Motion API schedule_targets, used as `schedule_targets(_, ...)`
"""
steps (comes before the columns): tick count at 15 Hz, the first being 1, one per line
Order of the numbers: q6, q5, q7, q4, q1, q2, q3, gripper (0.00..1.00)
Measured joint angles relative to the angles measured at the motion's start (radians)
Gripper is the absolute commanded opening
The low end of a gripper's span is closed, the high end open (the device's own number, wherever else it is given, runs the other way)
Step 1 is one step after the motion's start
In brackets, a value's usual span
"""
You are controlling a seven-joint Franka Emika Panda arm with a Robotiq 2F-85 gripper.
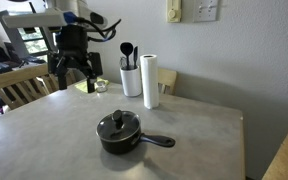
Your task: Uncover the pot
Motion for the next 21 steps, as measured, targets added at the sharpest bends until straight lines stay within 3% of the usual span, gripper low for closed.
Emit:
schedule_targets(4,0.015,0.002,-0.014,0.012,-0.026,0.076,-0.004,1.0)
schedule_targets(9,0.022,0.002,-0.018,0.015,-0.026,0.081,0.003,1.0)
schedule_targets(13,0.162,0.003,-0.041,-0.008,-0.028,0.12,0.008,1.0)
schedule_targets(17,0.331,0.055,-0.166,-0.009,-0.051,0.212,0.011,1.0)
schedule_targets(21,0.372,0.147,-0.292,0.021,-0.094,0.292,0.028,1.0)
